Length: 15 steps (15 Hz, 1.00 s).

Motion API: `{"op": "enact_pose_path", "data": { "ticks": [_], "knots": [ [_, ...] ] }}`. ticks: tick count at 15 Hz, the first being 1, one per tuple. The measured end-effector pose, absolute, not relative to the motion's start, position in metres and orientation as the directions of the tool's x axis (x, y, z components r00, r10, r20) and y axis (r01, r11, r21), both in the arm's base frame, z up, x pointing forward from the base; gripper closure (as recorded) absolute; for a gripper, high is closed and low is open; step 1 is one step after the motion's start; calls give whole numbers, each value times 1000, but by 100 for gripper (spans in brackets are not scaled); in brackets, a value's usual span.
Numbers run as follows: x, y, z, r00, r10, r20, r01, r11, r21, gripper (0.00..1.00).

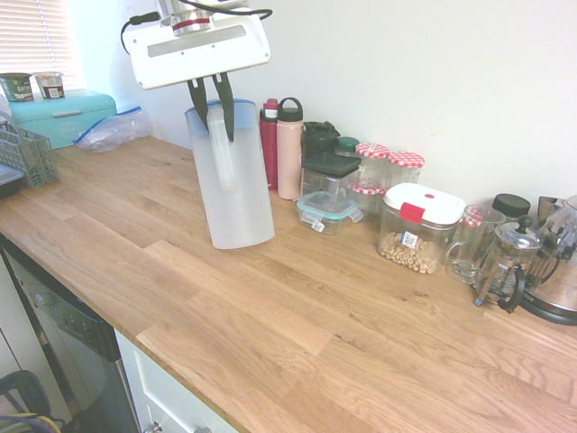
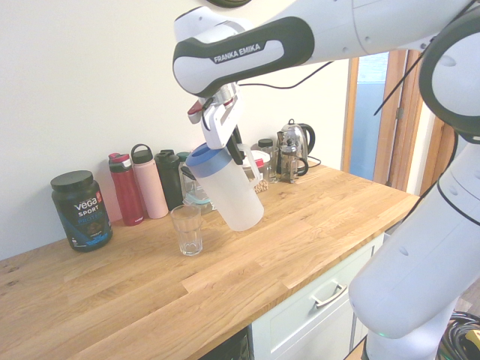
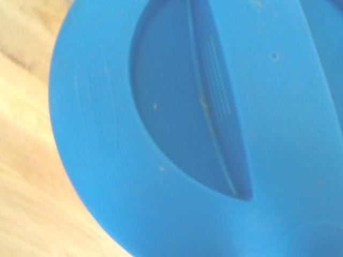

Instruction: Pour me some water

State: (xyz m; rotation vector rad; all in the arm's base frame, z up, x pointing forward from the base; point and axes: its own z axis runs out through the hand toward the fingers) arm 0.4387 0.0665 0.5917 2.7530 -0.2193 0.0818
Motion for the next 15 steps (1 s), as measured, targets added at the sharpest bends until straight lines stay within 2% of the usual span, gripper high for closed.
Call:
{"op": "enact_pose_path", "data": {
  "ticks": [5,10,15],
  "knots": [
    [442,77,580,997,-69,22,-71,-864,499,100],
    [462,82,549,996,-31,-82,21,-823,568,100],
    [473,101,528,992,13,-123,86,-788,609,100]
  ]
}}
